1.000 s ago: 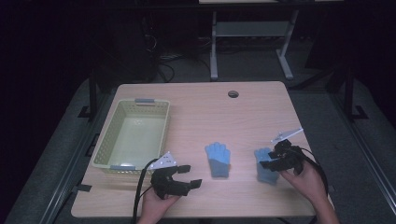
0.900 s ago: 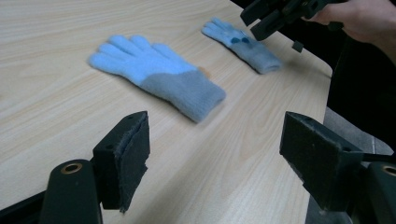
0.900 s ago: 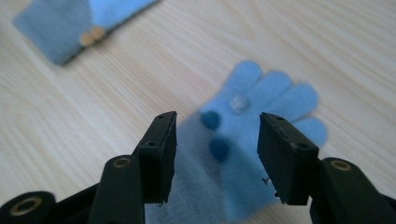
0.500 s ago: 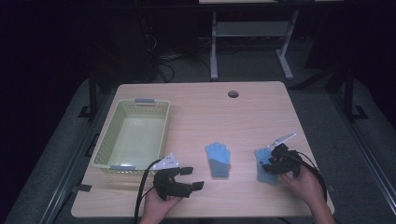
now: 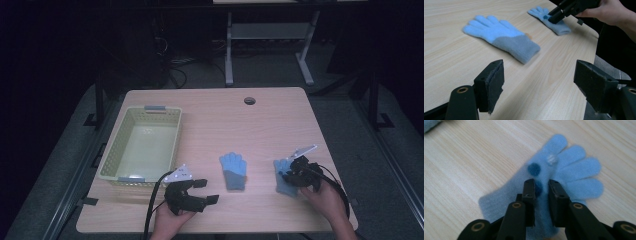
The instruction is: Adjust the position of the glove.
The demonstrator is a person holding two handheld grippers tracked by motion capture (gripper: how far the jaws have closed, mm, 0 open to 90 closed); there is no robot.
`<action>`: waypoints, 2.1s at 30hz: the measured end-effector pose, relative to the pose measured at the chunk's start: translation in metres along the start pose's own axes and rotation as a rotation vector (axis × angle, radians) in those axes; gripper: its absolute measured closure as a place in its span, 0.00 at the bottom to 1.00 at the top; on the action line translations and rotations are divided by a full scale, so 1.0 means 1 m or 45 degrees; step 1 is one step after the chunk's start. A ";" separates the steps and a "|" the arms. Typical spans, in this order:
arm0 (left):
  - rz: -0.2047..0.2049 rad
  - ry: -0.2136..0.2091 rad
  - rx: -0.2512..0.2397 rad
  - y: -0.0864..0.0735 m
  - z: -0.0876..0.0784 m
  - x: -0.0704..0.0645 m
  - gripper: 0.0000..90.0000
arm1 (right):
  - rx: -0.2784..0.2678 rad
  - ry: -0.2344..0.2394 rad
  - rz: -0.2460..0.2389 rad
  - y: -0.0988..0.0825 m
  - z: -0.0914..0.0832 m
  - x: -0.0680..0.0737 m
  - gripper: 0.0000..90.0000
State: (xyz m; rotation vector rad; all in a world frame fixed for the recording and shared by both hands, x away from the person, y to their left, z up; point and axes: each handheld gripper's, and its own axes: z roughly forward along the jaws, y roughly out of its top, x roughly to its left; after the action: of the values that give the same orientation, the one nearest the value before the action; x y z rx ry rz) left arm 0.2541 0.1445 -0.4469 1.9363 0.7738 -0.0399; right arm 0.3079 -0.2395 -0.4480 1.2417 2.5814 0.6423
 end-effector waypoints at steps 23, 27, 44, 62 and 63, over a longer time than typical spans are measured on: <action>0.007 0.012 -0.021 0.002 -0.003 0.000 0.27 | -0.084 0.036 0.027 0.001 -0.020 0.005 0.92; -0.001 0.015 -0.026 0.002 -0.004 0.000 0.27 | -0.100 0.041 0.010 0.006 -0.028 0.008 0.92; -0.006 0.025 -0.041 0.002 -0.008 0.001 0.27 | -0.105 0.082 -0.106 0.041 -0.040 0.026 0.92; -0.014 0.022 -0.051 0.002 -0.009 0.004 0.27 | -0.073 0.165 -0.226 0.088 -0.035 0.054 0.92; -0.015 0.023 -0.052 0.002 -0.009 0.004 0.27 | -0.075 0.174 -0.230 0.091 -0.034 0.055 0.92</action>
State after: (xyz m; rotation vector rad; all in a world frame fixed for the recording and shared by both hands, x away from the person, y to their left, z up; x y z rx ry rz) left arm 0.2556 0.1531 -0.4417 1.8958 0.7918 -0.0135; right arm 0.3237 -0.1564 -0.3751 0.9637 2.7227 0.7841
